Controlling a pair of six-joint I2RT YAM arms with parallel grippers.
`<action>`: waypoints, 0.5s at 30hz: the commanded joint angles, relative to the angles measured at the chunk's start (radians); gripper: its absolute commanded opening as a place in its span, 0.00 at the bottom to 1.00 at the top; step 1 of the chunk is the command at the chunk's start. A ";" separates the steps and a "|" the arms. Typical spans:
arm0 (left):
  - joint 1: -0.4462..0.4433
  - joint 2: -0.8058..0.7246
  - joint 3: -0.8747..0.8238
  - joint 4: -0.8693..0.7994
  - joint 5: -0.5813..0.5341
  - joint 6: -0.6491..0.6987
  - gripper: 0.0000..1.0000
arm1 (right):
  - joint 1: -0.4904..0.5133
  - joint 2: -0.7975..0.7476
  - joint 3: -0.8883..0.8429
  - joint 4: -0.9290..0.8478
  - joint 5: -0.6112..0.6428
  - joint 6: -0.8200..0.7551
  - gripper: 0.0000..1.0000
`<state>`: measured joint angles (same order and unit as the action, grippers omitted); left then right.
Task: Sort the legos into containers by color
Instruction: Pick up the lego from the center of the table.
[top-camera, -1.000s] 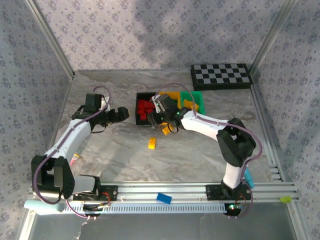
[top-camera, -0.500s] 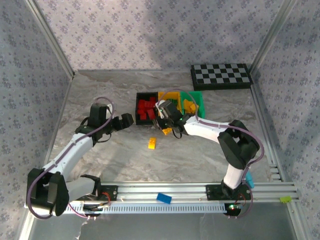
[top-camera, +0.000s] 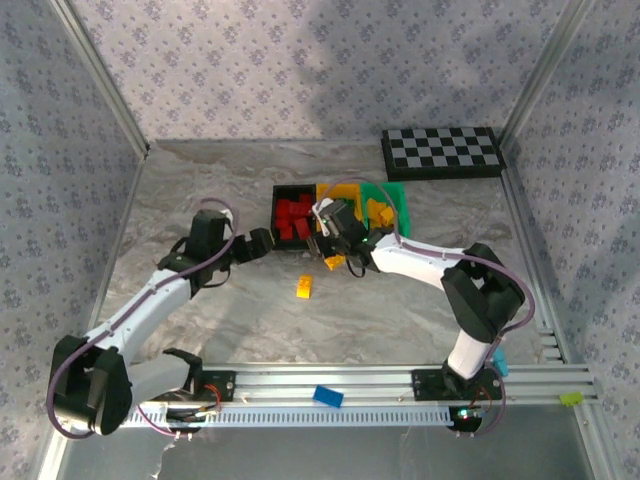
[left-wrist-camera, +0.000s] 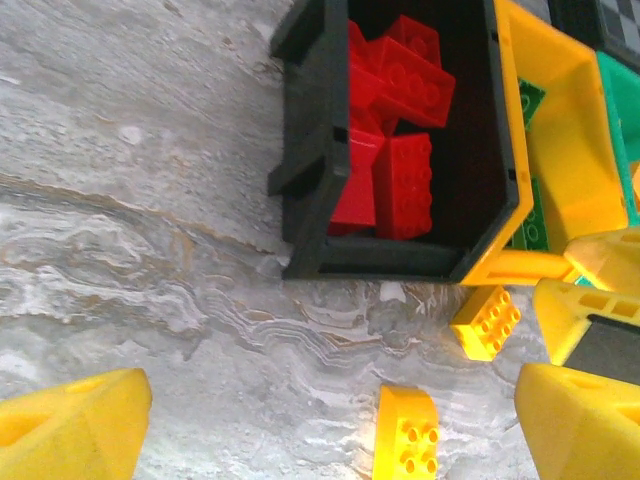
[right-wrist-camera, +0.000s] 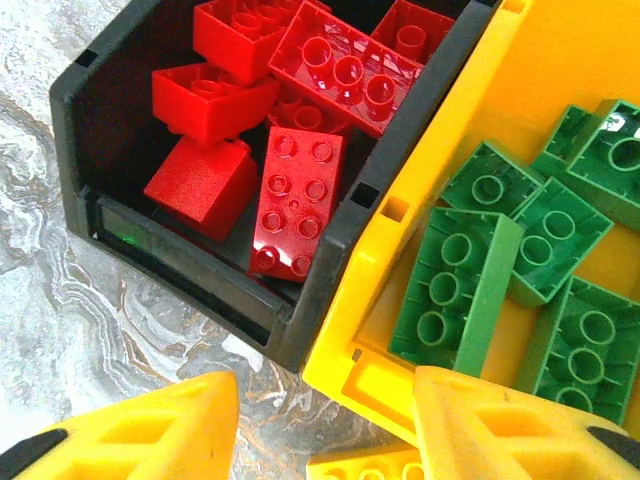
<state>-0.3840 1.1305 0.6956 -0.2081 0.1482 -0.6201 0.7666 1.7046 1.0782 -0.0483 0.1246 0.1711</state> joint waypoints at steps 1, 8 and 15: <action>-0.054 0.027 -0.026 0.051 -0.064 -0.031 0.93 | 0.007 -0.046 -0.028 -0.024 0.011 0.029 0.51; -0.192 0.091 -0.070 0.129 -0.118 -0.083 0.92 | 0.007 -0.056 -0.076 -0.016 0.014 0.062 0.51; -0.324 0.213 -0.029 0.122 -0.152 -0.091 0.92 | 0.002 -0.059 -0.082 -0.013 0.009 0.067 0.51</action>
<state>-0.6731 1.3117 0.6254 -0.0952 0.0288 -0.7013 0.7685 1.6733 1.0031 -0.0551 0.1249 0.2203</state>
